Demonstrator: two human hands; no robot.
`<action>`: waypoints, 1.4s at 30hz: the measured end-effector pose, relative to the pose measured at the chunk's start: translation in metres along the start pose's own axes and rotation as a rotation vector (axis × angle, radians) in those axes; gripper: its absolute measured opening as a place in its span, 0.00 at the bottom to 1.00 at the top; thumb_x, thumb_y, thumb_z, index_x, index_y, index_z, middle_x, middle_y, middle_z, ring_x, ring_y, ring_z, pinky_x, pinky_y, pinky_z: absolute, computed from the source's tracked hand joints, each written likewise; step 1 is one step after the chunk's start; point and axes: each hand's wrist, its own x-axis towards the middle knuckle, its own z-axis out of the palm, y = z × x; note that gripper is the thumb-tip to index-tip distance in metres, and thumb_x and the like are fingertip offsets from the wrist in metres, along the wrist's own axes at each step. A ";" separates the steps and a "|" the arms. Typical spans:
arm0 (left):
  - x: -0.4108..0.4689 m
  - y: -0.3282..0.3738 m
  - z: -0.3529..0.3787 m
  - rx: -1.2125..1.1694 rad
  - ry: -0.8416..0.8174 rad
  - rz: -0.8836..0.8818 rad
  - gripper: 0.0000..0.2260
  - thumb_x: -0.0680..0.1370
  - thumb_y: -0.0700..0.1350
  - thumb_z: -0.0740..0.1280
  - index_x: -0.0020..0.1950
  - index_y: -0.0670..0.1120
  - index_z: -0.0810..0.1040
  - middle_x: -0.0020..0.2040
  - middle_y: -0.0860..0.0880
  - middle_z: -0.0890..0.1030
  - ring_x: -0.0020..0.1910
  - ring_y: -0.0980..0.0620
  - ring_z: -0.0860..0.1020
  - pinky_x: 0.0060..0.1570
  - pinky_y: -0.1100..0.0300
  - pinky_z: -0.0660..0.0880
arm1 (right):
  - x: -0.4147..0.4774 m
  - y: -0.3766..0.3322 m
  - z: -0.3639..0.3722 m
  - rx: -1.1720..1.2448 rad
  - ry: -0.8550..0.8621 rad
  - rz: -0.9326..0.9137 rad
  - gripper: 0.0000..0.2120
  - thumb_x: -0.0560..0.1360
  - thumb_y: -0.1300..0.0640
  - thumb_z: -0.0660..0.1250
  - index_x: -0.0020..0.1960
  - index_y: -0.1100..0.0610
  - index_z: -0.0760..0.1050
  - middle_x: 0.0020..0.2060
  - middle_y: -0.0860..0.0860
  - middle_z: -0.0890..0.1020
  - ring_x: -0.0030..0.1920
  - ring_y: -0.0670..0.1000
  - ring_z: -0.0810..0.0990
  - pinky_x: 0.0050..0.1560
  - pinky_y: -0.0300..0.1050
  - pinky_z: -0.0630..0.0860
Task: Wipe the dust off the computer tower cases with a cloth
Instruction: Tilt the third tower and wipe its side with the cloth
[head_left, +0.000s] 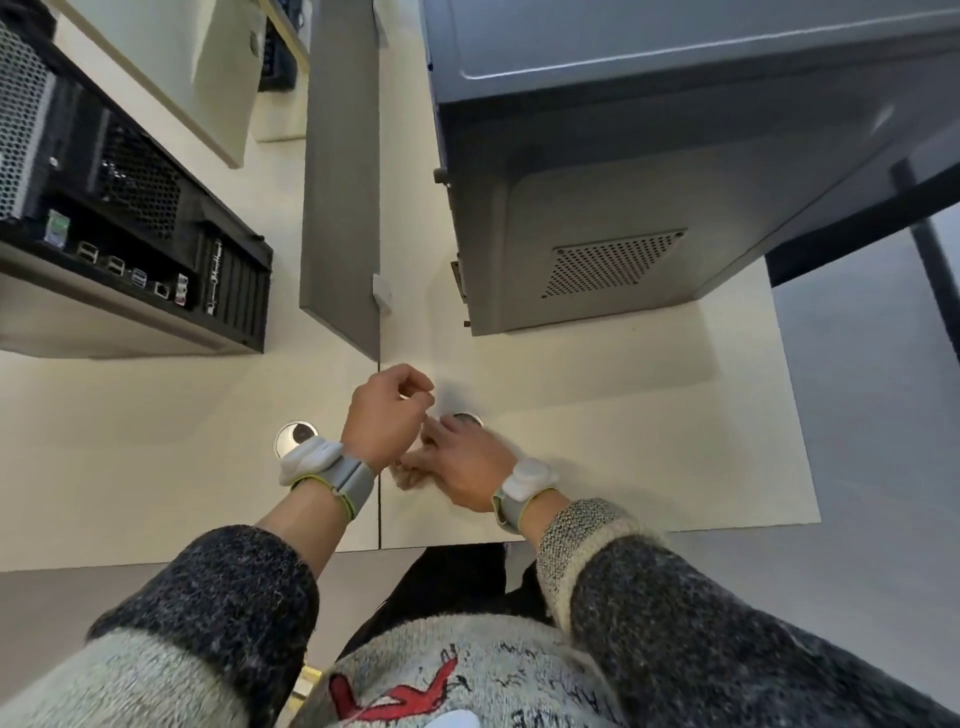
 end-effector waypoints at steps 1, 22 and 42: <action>0.002 0.004 0.006 0.009 -0.031 0.003 0.06 0.76 0.41 0.69 0.47 0.52 0.83 0.45 0.52 0.85 0.42 0.51 0.85 0.52 0.47 0.82 | -0.012 0.005 0.000 -0.012 0.050 0.056 0.20 0.79 0.55 0.67 0.69 0.40 0.76 0.54 0.51 0.73 0.55 0.56 0.72 0.55 0.53 0.72; -0.024 0.115 0.170 0.318 -0.477 0.280 0.06 0.79 0.40 0.68 0.50 0.50 0.82 0.48 0.50 0.85 0.42 0.50 0.85 0.48 0.54 0.80 | -0.343 0.191 -0.080 0.221 0.573 1.661 0.22 0.80 0.66 0.60 0.69 0.47 0.78 0.58 0.62 0.72 0.60 0.66 0.72 0.56 0.55 0.76; -0.094 0.258 0.332 -0.398 -0.156 0.072 0.11 0.84 0.51 0.67 0.63 0.48 0.80 0.54 0.47 0.86 0.50 0.47 0.86 0.51 0.48 0.84 | -0.326 0.233 -0.257 0.821 0.540 0.474 0.23 0.78 0.56 0.76 0.72 0.53 0.77 0.59 0.46 0.82 0.57 0.38 0.81 0.56 0.30 0.76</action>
